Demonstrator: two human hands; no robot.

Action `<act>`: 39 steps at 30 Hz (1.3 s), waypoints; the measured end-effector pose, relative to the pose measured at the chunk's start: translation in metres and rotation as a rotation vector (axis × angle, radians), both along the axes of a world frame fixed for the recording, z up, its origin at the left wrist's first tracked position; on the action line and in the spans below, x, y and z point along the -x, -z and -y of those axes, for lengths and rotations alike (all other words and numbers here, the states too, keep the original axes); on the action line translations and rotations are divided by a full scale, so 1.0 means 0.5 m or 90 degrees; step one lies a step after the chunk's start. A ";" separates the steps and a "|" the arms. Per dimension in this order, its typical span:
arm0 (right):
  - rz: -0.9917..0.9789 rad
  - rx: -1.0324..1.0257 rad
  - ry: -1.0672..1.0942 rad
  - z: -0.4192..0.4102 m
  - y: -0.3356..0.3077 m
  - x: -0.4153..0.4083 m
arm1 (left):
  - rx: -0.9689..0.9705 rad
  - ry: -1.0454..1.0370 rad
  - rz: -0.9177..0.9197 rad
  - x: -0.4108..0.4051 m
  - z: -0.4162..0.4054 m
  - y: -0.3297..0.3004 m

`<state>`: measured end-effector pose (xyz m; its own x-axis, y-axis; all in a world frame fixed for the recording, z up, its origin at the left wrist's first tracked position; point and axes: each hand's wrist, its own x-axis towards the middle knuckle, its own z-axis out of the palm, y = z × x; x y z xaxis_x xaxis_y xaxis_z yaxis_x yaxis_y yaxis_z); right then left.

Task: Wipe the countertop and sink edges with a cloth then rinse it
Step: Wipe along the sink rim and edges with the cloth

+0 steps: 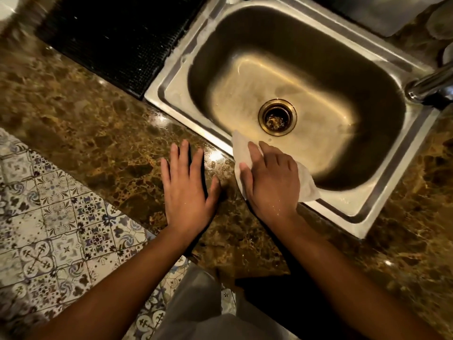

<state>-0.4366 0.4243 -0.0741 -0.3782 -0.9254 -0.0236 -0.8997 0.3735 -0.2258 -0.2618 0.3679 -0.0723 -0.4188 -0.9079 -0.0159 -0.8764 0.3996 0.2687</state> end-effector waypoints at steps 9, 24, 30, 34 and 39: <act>-0.001 0.036 -0.037 0.065 0.003 -0.027 | -0.003 -0.013 0.013 0.006 -0.002 0.004; 0.044 -0.034 -0.036 -0.147 -0.022 0.092 | 0.001 -0.016 -0.010 0.010 -0.007 -0.002; 0.077 -0.024 -0.024 -0.276 -0.041 0.157 | -0.003 -0.015 -0.013 0.008 -0.006 -0.002; 0.083 -0.015 -0.013 -0.264 -0.037 0.149 | -0.007 -0.018 -0.012 0.009 -0.006 -0.004; 0.052 -0.013 -0.029 -0.221 -0.029 0.130 | -0.004 -0.017 -0.010 0.007 -0.005 0.000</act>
<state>-0.5017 0.5350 -0.0596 -0.3325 -0.9404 -0.0712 -0.8944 0.3384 -0.2924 -0.2651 0.3705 -0.0723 -0.3948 -0.9186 -0.0155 -0.8825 0.3744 0.2847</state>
